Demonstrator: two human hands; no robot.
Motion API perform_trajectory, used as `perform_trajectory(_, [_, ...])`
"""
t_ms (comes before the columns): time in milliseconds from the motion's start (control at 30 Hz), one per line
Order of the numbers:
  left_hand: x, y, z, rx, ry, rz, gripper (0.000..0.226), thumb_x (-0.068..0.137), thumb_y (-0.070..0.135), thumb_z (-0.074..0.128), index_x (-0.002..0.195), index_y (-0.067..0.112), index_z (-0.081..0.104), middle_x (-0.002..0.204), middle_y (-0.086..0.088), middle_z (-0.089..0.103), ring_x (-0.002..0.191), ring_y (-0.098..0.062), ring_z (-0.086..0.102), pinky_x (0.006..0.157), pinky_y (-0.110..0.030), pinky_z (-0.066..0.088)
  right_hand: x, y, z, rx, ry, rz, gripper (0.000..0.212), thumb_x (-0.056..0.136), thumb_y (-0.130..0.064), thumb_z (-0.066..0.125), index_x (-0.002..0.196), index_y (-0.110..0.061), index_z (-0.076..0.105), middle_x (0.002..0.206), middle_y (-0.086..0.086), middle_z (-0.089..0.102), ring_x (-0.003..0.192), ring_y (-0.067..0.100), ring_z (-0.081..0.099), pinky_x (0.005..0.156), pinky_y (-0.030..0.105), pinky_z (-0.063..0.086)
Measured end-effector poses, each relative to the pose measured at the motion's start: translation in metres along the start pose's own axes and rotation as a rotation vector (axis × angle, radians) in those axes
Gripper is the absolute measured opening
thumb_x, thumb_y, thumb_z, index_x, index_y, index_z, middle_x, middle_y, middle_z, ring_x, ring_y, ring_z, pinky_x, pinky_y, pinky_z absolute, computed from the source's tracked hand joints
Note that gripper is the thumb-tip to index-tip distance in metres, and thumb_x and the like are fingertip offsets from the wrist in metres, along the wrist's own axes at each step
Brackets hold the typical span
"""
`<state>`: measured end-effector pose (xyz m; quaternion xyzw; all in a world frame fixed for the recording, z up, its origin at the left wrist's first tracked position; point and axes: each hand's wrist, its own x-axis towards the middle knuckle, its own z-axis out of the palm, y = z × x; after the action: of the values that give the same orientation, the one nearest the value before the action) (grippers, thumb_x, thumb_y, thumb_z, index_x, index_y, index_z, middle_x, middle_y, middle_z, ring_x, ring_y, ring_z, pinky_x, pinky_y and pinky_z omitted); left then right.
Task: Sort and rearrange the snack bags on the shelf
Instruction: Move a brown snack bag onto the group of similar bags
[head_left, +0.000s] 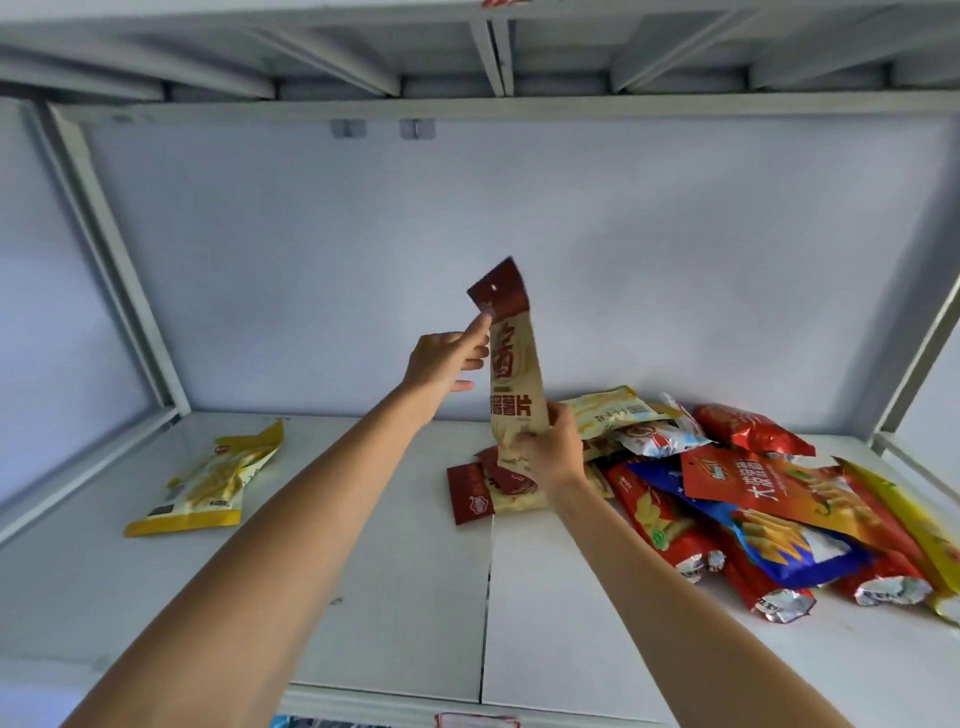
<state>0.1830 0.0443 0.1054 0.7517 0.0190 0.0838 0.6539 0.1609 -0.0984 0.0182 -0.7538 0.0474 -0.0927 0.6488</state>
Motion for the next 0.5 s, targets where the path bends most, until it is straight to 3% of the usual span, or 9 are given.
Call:
perform_trajectory(100, [0.006,-0.01,-0.026,0.171,0.109,0.047,0.061,0.072,0.073,0.055,0.095,0.018,0.062,0.101,0.001,0.065,0.095,-0.018,0.061,0.088,-0.038,0.052,0.003,0.0,-0.008,0.463,-0.19,0.241,0.041,0.078,0.008,0.067,0.11,-0.013,0.053,0.108,0.016,0.068,0.099,0.034,0.067,0.084,0.052,0.056])
perform_trajectory(167, [0.007,-0.021,-0.039,0.26,0.163,0.029,0.06,0.078,0.066,0.058,0.106,0.013,0.063,0.114,-0.001,0.064,0.106,-0.024,0.058,0.093,-0.035,0.046,0.005,0.002,-0.012,0.584,-0.299,0.31,0.042,0.079,0.007,0.067,0.116,-0.012,0.057,0.11,0.016,0.07,0.098,0.035,0.068,0.09,0.055,0.052])
perform_trajectory(267, [0.0,-0.033,-0.051,0.281,0.12,-0.093,0.059,0.09,0.055,0.053,0.13,0.012,0.055,0.125,-0.003,0.058,0.118,-0.024,0.053,0.101,-0.038,0.042,0.005,0.007,-0.01,0.555,-0.455,0.343,0.046,0.079,0.002,0.068,0.123,-0.008,0.057,0.112,0.016,0.07,0.102,0.033,0.067,0.091,0.05,0.053])
perform_trajectory(400, [-0.014,-0.047,-0.058,0.176,0.03,-0.22,0.053,0.09,0.056,0.052,0.122,0.014,0.059,0.118,-0.001,0.064,0.111,-0.023,0.058,0.092,-0.039,0.049,0.0,0.014,0.006,0.486,-0.647,0.35,0.052,0.076,-0.003,0.071,0.126,-0.004,0.056,0.119,0.017,0.067,0.11,0.034,0.064,0.089,0.044,0.055])
perform_trajectory(500, [-0.018,-0.056,-0.066,0.019,0.067,-0.213,0.033,0.09,0.039,0.061,0.11,0.013,0.063,0.108,-0.005,0.07,0.096,-0.021,0.066,0.078,-0.035,0.052,-0.006,0.017,0.026,0.466,-0.737,0.343,0.047,0.079,0.001,0.068,0.124,-0.002,0.056,0.118,0.018,0.068,0.106,0.032,0.067,0.082,0.041,0.059])
